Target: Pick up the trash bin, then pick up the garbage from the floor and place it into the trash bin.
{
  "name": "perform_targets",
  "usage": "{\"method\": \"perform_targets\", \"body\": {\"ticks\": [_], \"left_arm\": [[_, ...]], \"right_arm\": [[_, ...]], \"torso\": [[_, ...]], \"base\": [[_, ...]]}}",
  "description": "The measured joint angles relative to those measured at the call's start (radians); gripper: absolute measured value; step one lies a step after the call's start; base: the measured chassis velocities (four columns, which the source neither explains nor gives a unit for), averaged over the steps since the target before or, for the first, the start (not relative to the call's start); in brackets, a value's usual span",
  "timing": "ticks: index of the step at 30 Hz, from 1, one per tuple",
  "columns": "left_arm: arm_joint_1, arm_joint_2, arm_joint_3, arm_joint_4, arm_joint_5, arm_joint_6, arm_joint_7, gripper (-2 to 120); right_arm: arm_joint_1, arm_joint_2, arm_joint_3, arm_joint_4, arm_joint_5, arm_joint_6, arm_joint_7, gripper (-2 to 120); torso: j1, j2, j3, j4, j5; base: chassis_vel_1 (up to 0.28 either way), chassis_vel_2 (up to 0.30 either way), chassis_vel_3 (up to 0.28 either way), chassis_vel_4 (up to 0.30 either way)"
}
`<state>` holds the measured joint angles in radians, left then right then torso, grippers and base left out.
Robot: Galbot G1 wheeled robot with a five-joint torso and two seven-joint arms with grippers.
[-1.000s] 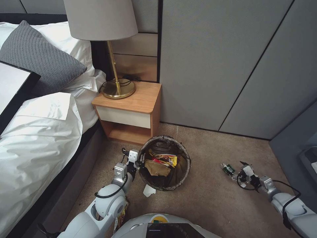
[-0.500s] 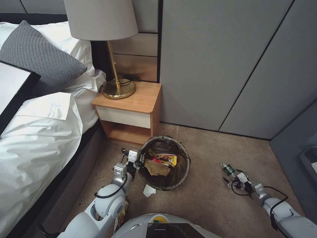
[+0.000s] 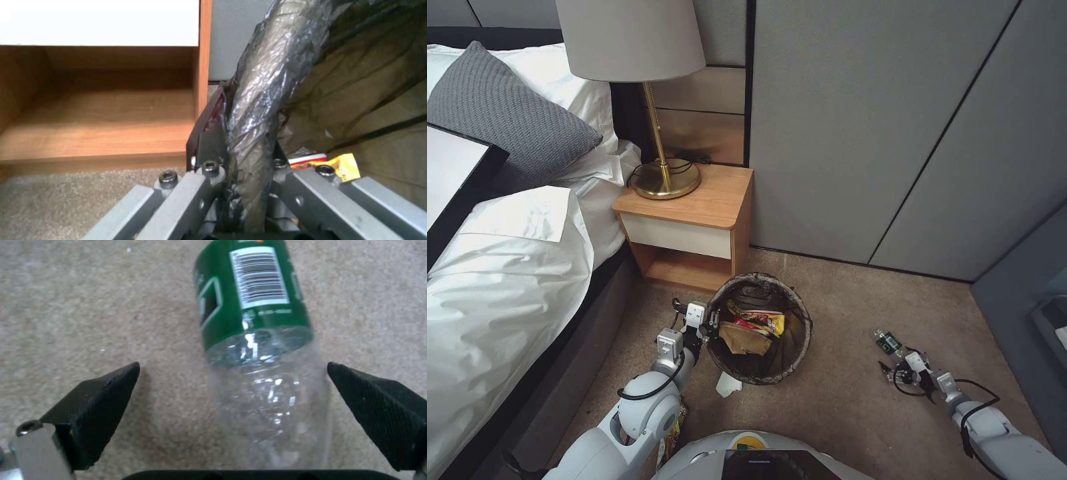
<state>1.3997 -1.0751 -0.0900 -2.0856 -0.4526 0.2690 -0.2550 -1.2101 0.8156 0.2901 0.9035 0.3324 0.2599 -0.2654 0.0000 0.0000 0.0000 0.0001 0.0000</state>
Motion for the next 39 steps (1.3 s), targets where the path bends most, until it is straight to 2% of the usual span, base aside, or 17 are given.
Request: {"method": "perform_targets", "body": {"ticks": [9, 11, 12, 15, 16, 19, 20, 23, 30, 35, 39], "left_arm": [[-0.007, -0.002, 0.004, 0.003, 0.0, 0.0, 0.0, 3], [-0.007, 0.0, 0.004, 0.003, 0.0, 0.0, -0.001, 3], [-0.007, 0.0, 0.004, 0.003, 0.0, 0.0, -0.001, 3], [-0.007, 0.001, 0.003, 0.004, -0.001, -0.001, -0.001, 3], [-0.007, 0.001, 0.003, 0.004, -0.001, -0.001, -0.001, 3], [-0.008, 0.002, 0.004, 0.004, -0.002, -0.001, -0.001, 3], [-0.008, 0.002, 0.004, 0.004, -0.002, -0.001, -0.001, 3], [-0.008, 0.003, 0.003, 0.004, -0.004, -0.001, -0.001, 3], [-0.009, 0.005, 0.001, 0.004, -0.005, -0.002, -0.001, 3], [-0.013, 0.004, 0.004, 0.004, -0.006, -0.002, -0.002, 3], [-0.014, 0.003, 0.007, 0.006, -0.006, -0.002, -0.002, 3]], "right_arm": [[0.013, 0.01, 0.004, -0.014, -0.012, 0.002, 0.005, 100], [0.02, 0.016, 0.004, -0.022, -0.023, 0.004, 0.012, 92], [0.02, 0.016, 0.004, -0.022, -0.023, 0.004, 0.012, 92], [0.025, 0.019, 0.003, -0.027, -0.032, 0.006, 0.016, 78], [0.025, 0.019, 0.003, -0.027, -0.032, 0.006, 0.016, 78], [0.038, 0.025, -0.002, -0.041, -0.038, -0.001, 0.019, 63], [0.038, 0.025, -0.002, -0.041, -0.038, -0.001, 0.019, 63], [0.056, 0.031, -0.004, -0.065, -0.052, -0.004, 0.017, 48], [0.057, 0.035, 0.004, -0.062, -0.056, -0.008, 0.027, 34], [0.023, 0.029, 0.02, -0.013, -0.057, -0.018, 0.047, 31], [-0.02, 0.019, 0.049, 0.046, -0.045, -0.021, 0.07, 31]], "torso": [[0.0, 0.0, 0.0, -0.0001, 0.0], [0.0, 0.0, 0.0, -0.0001, 0.0], [0.0, 0.0, 0.0, -0.0001, 0.0], [0.0, 0.0, 0.0, -0.0001, 0.0], [0.0, 0.0, 0.0, -0.0001, 0.0], [0.0, 0.0, 0.0, -0.0001, 0.0], [0.0, 0.0, 0.0, -0.0001, 0.0], [0.0, 0.0, 0.0, 0.0, -0.0002], [0.0, 0.0, 0.0, 0.0001, -0.0001], [0.0, 0.0, 0.0, -0.0004, 0.0003], [0.0, 0.0, 0.0, 0.0001, 0.0003]], "base": [[0.0, 0.0, 0.0, 0.0], [0.0, 0.0, 0.0, 0.0], [0.0, 0.0, 0.0, 0.0], [0.0, 0.0, 0.0, 0.0], [0.0, 0.0, 0.0, 0.0], [0.0, 0.0, 0.0, 0.0], [0.0, 0.0, 0.0, 0.0], [0.0, 0.0, 0.0, 0.0], [0.0, 0.0, 0.0, 0.0], [0.0, 0.0, 0.0, 0.0], [0.0, 0.0, 0.0, 0.0]]}}
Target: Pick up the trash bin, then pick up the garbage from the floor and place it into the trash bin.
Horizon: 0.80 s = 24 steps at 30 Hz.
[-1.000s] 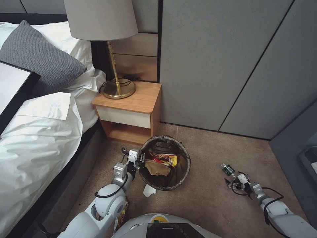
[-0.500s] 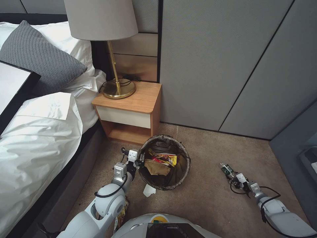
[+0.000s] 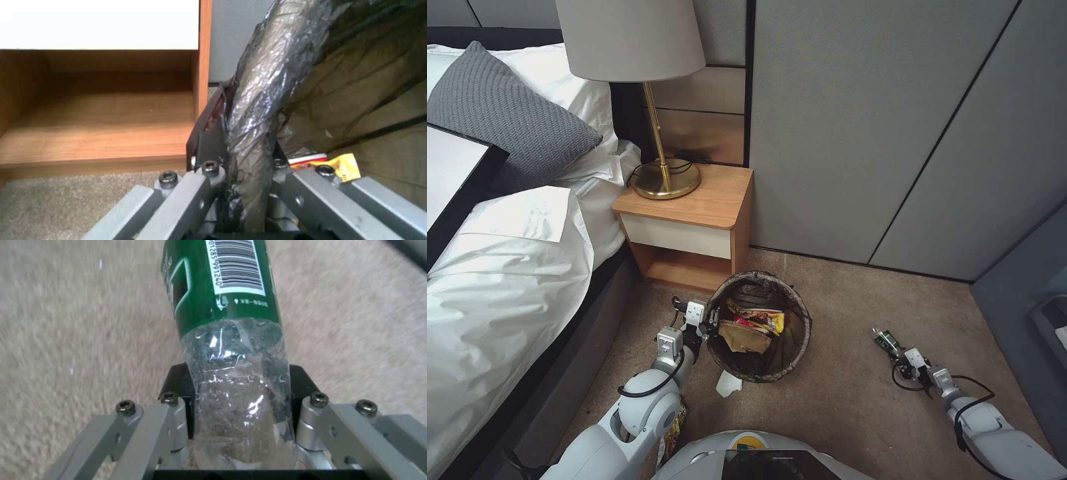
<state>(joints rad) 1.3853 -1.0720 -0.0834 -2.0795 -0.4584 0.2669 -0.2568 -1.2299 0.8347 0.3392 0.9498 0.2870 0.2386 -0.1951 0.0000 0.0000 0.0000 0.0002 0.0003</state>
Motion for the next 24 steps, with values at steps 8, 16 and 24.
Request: {"method": "perform_targets", "body": {"ticks": [8, 16, 24], "left_arm": [[0.005, 0.004, 0.001, -0.002, -0.001, 0.0, 0.0, 3], [0.007, 0.005, 0.016, -0.003, 0.002, 0.0, 0.0, 3], [0.01, 0.012, 0.016, -0.008, 0.003, 0.001, 0.0, 3]], "right_arm": [[-0.113, -0.043, 0.107, 0.262, 0.12, -0.007, 0.088, 31], [-0.15, -0.076, 0.255, 0.613, 0.208, -0.034, 0.208, 31], [-0.146, -0.055, 0.317, 0.897, 0.248, -0.09, 0.286, 31]], "torso": [[0.0, 0.0, 0.0, -0.0005, -0.0003], [0.0, 0.0, 0.0, -0.0004, -0.0007], [0.0, 0.0, 0.0, 0.0, -0.0004]], "base": [[0.0, 0.0, 0.0, 0.0], [0.0, 0.0, 0.0, 0.0], [0.0, 0.0, 0.0, 0.0]]}}
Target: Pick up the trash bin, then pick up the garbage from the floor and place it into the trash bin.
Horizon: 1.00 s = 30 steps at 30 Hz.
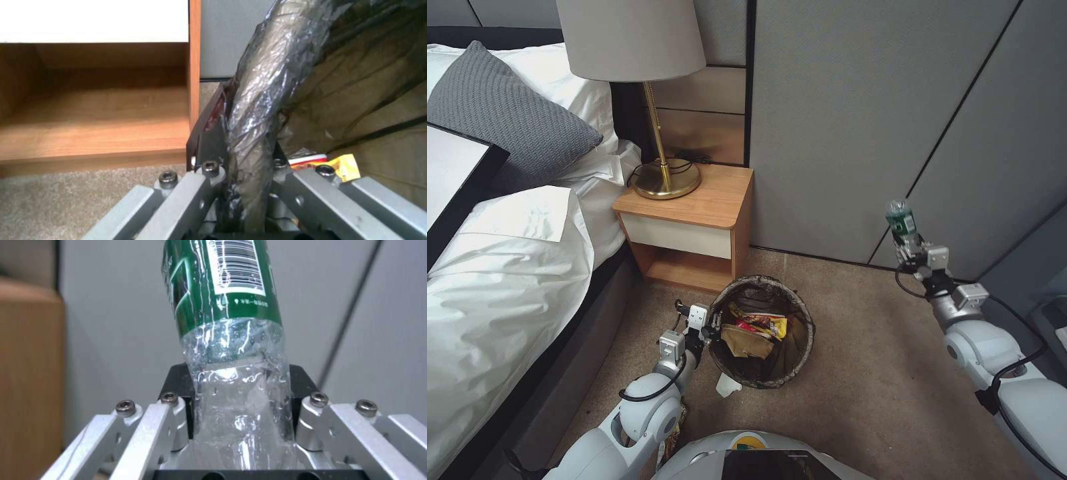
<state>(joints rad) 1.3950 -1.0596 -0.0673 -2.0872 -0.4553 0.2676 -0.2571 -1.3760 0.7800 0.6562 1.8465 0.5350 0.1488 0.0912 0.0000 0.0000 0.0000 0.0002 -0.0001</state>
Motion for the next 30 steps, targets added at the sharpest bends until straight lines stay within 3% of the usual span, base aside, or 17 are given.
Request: {"method": "perform_targets", "body": {"ticks": [3, 11, 15, 20, 25, 30], "left_arm": [[0.0, 0.001, -0.001, -0.001, 0.0, 0.0, 0.0, 3], [0.001, 0.003, -0.003, -0.003, 0.0, 0.002, 0.0, 3], [0.001, 0.003, -0.003, -0.003, 0.0, 0.002, 0.0, 3], [0.002, 0.003, -0.003, -0.005, 0.0, 0.003, 0.0, 3], [0.005, 0.002, -0.003, -0.006, 0.004, 0.004, 0.001, 3], [-0.004, -0.002, 0.001, -0.006, 0.006, 0.005, 0.001, 3]], "right_arm": [[-0.002, 0.005, 0.003, 0.033, 0.003, -0.006, 0.01, 31], [-0.029, 0.034, -0.008, 0.27, 0.01, -0.038, 0.057, 31], [-0.032, 0.035, -0.01, 0.283, 0.01, -0.04, 0.059, 31], [-0.056, 0.043, -0.041, 0.433, 0.011, -0.069, 0.069, 31], [-0.102, 0.01, -0.08, 0.554, 0.013, -0.086, 0.043, 31], [-0.125, -0.038, -0.133, 0.588, 0.005, -0.083, 0.007, 31]], "torso": [[0.0, 0.0, 0.0, -0.0001, -0.0001], [0.0, 0.0, 0.0, -0.0002, -0.0003], [0.0, 0.0, 0.0, -0.0002, -0.0002], [0.0, 0.0, 0.0, -0.0003, -0.0002], [0.0, 0.0, 0.0, -0.0003, -0.0001], [0.0, 0.0, 0.0, -0.0003, 0.0001]], "base": [[0.0, 0.0, 0.0, 0.0], [0.0, 0.0, 0.0, 0.0], [0.0, 0.0, 0.0, 0.0], [0.0, 0.0, 0.0, 0.0], [0.0, 0.0, 0.0, 0.0], [0.0, 0.0, 0.0, 0.0]]}}
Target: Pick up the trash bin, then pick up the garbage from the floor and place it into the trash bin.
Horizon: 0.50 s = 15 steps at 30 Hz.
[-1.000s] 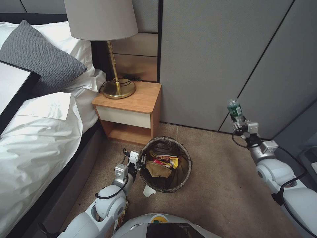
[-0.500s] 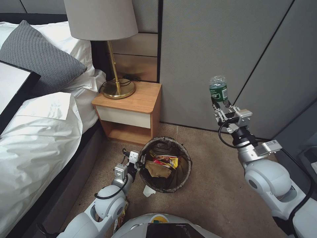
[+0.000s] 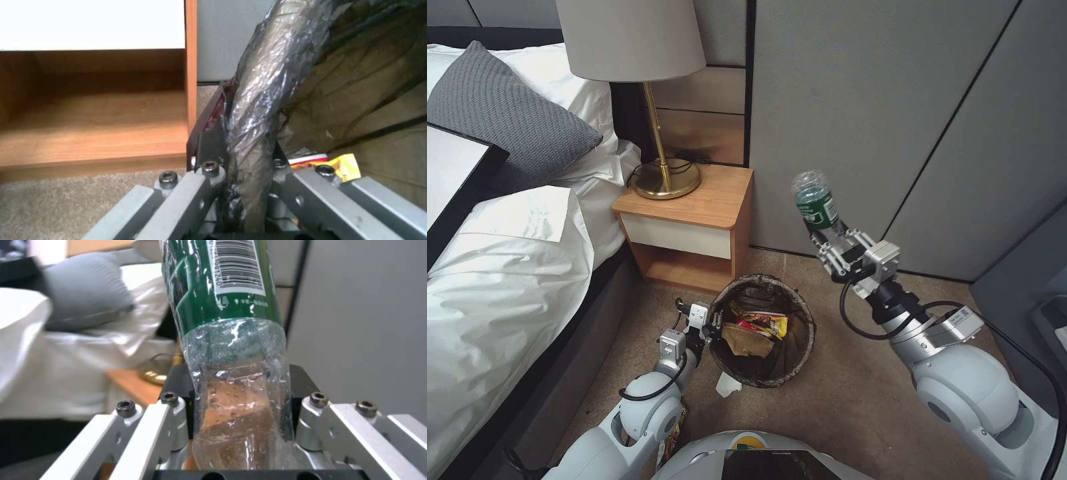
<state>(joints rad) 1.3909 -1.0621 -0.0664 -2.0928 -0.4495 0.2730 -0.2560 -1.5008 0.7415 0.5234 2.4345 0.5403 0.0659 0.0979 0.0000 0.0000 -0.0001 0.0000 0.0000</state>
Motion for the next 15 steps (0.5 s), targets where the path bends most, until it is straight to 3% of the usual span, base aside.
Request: {"method": "perform_targets", "body": {"ticks": [5, 9, 11, 15], "left_arm": [[-0.009, -0.006, 0.004, 0.008, 0.002, 0.002, 0.0, 3], [-0.011, -0.008, 0.004, 0.011, 0.002, 0.003, -0.001, 3], [-0.016, -0.012, 0.003, 0.017, 0.002, 0.003, -0.001, 3], [-0.02, -0.016, 0.003, 0.019, 0.002, 0.003, -0.002, 3]], "right_arm": [[0.028, -0.064, -0.122, -0.024, -0.021, 0.02, -0.027, 31], [0.046, -0.075, -0.195, -0.051, -0.037, 0.029, -0.032, 31], [0.061, -0.082, -0.295, -0.088, -0.063, 0.039, -0.04, 31], [0.061, -0.082, -0.336, -0.107, -0.082, 0.044, -0.045, 31]], "torso": [[0.0, 0.0, 0.0, 0.0001, 0.0], [0.0, 0.0, 0.0, 0.0001, 0.0], [0.0, 0.0, 0.0, 0.0001, 0.0], [0.0, 0.0, 0.0, 0.0, 0.0]], "base": [[0.0, 0.0, 0.0, 0.0], [0.0, 0.0, 0.0, 0.0], [0.0, 0.0, 0.0, 0.0], [0.0, 0.0, 0.0, 0.0]]}}
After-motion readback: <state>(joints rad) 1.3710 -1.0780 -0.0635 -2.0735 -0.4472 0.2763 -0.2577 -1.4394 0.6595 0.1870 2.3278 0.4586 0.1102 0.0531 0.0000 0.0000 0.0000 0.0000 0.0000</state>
